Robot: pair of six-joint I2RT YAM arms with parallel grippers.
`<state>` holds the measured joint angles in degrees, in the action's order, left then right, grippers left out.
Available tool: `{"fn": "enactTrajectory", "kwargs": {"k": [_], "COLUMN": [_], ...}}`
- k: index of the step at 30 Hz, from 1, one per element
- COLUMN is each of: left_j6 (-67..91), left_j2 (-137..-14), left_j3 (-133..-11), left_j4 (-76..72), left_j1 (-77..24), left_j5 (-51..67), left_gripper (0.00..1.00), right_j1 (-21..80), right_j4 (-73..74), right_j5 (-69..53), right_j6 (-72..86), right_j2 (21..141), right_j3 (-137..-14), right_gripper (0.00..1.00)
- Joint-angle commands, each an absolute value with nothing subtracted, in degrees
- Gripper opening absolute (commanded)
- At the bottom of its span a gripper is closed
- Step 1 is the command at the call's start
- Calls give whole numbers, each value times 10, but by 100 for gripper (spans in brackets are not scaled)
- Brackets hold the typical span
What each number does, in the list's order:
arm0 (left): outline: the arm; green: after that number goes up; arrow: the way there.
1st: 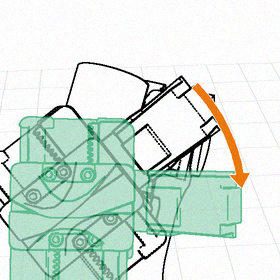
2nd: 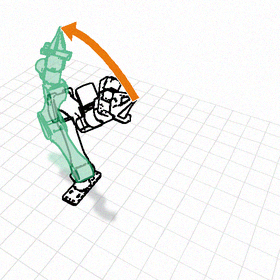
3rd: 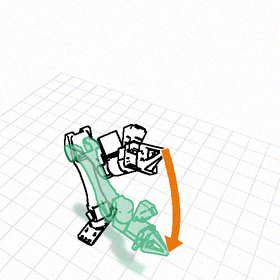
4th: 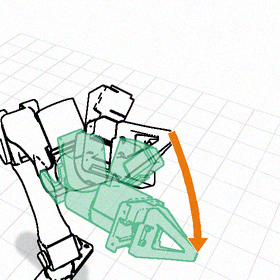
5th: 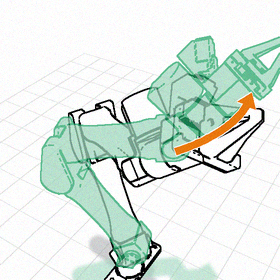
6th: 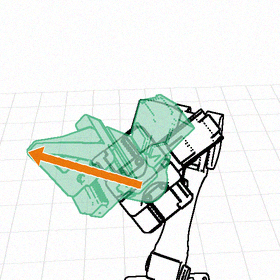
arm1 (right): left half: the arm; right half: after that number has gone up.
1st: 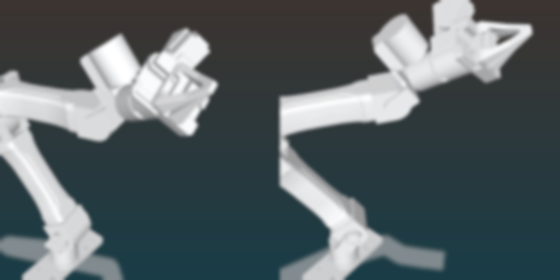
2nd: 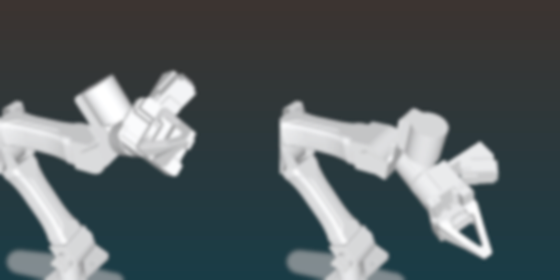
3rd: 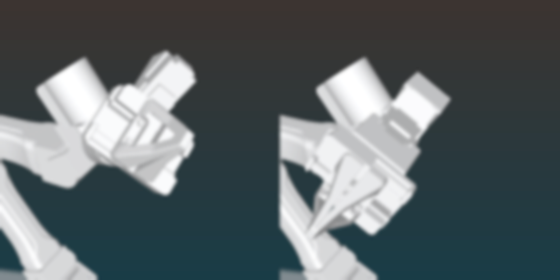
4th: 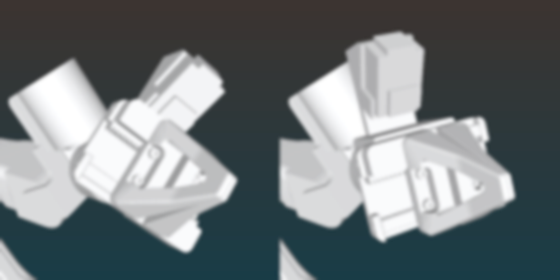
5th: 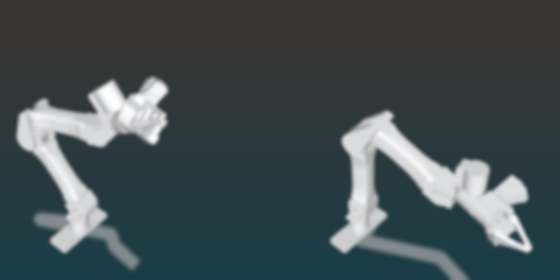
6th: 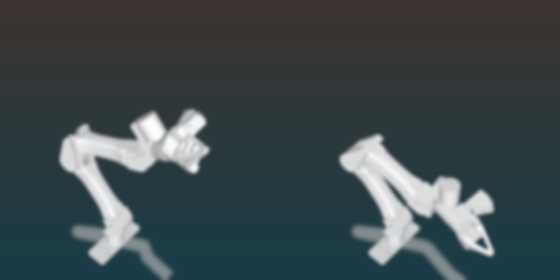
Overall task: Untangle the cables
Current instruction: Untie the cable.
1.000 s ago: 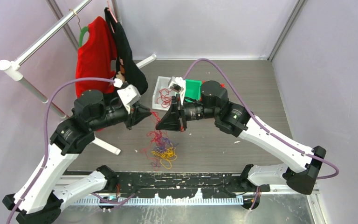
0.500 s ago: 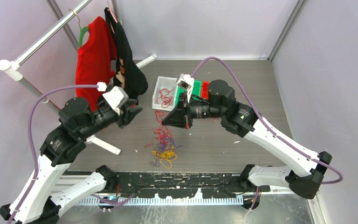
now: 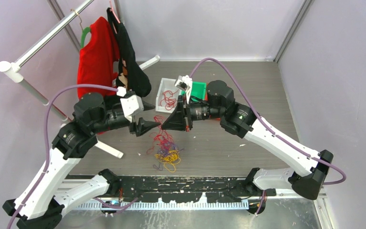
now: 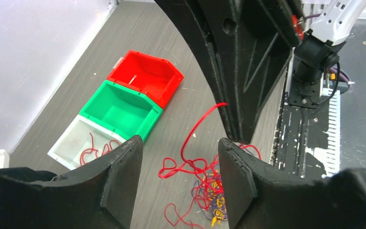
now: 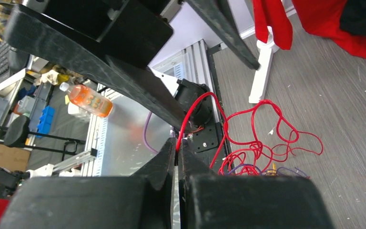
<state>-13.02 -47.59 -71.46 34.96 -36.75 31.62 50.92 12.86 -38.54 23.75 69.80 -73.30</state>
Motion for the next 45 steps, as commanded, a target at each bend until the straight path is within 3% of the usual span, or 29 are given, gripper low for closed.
{"fn": "enactTrajectory", "kwargs": {"k": [1, 6, 11, 14, 17, 22, 32, 35, 45], "left_j6": [-187, -240, -209, -183, -171, -164, -150, -151, -147], "left_j2": [-483, -484, -496, -498, -496, -487, -491, -496, -524], "left_j3": [-696, -672, -678, -689, -708, -737, -764, -769, -814], "left_j4": [271, 225, 181, 171, 178, 203, 220, 221, 224], "left_j1": [-369, -369, -369, -370, -370, -370, -370, -369, -370], "left_j5": [322, 311, 327, 343, 344, 362, 374, 373, 385], "left_gripper": [59, 48, 16, 1, 0, 0, 0, 0, 0], "right_j1": [510, 510, 512, 512, 506, 452, 408, 439, 523], "right_j4": [82, 77, 61, 24, -15, -66, -108, -115, -85], "right_j5": [-417, -426, -422, -411, -389, -328, -278, -283, -212], "right_j6": [252, 256, 266, 288, 308, 338, 358, 331, 247], "right_j2": [701, 706, 718, 712, 679, 595, 603, 626, 696], "right_j3": [-754, -752, -750, -730, -699, -634, -625, -643, -683], "right_gripper": [1, 1, 3, 29, 50, 71, 80, 85, 83]}}
